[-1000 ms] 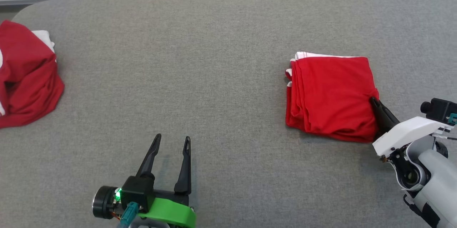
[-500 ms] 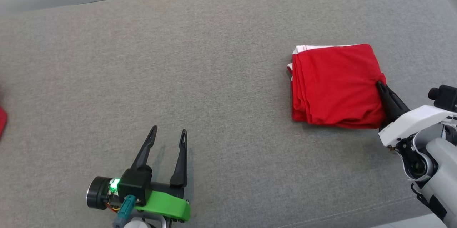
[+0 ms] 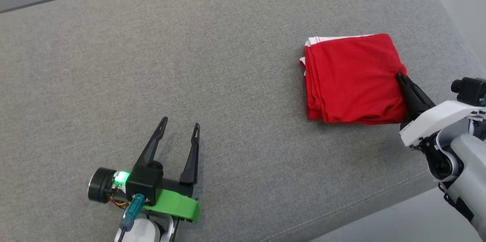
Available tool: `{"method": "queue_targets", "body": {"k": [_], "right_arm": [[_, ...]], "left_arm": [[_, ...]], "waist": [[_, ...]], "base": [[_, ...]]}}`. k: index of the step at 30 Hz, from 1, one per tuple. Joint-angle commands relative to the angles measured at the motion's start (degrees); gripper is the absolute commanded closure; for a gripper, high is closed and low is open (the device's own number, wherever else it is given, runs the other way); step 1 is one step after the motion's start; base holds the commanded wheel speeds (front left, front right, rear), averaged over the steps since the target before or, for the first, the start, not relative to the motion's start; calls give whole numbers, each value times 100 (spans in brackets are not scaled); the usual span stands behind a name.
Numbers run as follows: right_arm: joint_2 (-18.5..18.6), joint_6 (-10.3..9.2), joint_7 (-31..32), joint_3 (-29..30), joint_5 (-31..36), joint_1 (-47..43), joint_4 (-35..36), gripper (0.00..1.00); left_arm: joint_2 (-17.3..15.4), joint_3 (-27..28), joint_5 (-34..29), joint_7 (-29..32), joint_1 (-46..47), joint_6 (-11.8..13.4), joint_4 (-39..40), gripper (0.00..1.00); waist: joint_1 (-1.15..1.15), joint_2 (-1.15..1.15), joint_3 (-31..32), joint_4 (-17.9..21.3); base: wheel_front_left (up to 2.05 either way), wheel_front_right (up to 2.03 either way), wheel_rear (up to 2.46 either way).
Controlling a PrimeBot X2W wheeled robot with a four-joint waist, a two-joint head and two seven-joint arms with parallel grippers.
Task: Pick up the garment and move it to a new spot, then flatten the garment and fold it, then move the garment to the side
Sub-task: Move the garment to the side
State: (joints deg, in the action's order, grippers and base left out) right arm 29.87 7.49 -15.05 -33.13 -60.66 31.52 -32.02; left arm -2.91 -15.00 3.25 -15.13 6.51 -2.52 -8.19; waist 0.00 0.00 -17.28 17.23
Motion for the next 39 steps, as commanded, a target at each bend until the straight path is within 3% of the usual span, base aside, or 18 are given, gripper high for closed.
{"method": "queue_targets", "body": {"k": [1,14,27,36,37,38,39], "right_arm": [[89,0,-16,-66,74,183,-11,100],[1058,-1,-17,-95,548,1324,-106,100],[1533,-1,-17,651,988,1684,-594,100],[1602,-3,-17,1082,1299,1847,-977,100],[1563,-3,-16,1146,1342,1867,-1060,65],[1525,-2,-17,1199,1435,1902,-1129,0],[1505,-3,-16,1277,1560,1941,-1217,0]], "left_arm": [[-55,-10,-67,0,188,-57,47,0],[-194,-271,-400,0,1127,-206,562,0],[-331,-342,-465,0,1407,-160,939,0],[-534,-285,-499,4,1467,-94,963,0],[-536,-288,-489,4,1473,-91,964,0],[-540,-295,-477,4,1479,-90,960,0],[-537,-309,-465,4,1485,-87,949,0]], "waist": [[0,0,-313,117],[0,0,-1540,-68],[0,0,-2031,-102],[0,0,-2081,-75],[0,0,-2077,-81],[0,0,-2071,-91],[0,0,-2059,-105]], "base": [[0,0,0],[0,0,0],[0,0,0],[0,0,0],[0,0,0],[0,0,0],[0,0,0]]}}
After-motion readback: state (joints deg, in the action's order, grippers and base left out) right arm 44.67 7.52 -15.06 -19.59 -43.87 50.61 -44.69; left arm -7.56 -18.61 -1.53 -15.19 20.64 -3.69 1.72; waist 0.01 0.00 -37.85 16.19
